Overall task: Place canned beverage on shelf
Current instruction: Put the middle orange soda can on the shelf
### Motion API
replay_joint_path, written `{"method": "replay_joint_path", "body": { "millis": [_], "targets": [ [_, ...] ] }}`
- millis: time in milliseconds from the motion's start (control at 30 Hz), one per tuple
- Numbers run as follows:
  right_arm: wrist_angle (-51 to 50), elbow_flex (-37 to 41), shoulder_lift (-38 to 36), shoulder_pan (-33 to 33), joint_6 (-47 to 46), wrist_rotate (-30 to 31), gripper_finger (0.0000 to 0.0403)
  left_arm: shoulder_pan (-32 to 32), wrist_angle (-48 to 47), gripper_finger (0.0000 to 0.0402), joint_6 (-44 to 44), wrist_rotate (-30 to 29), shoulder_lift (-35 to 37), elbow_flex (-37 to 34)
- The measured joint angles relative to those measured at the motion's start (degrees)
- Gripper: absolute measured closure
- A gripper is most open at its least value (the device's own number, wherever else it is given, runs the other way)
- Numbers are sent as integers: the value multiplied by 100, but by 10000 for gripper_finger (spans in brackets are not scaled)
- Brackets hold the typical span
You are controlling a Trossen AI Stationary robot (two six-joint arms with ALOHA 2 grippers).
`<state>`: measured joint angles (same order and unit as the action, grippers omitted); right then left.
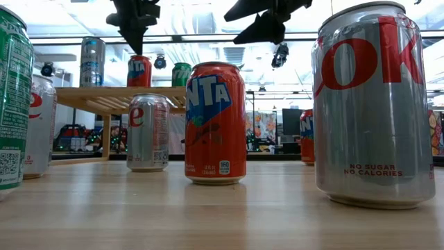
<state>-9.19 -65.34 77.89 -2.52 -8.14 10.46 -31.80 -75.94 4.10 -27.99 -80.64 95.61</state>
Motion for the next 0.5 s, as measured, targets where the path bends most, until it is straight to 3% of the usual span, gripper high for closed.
{"method": "replay_joint_path", "body": {
  "millis": [500],
  "targets": [
    [-8, 0, 0, 2, -24, 0, 39, 271, 139, 401, -1, 4, 7, 193]
  ]
}}
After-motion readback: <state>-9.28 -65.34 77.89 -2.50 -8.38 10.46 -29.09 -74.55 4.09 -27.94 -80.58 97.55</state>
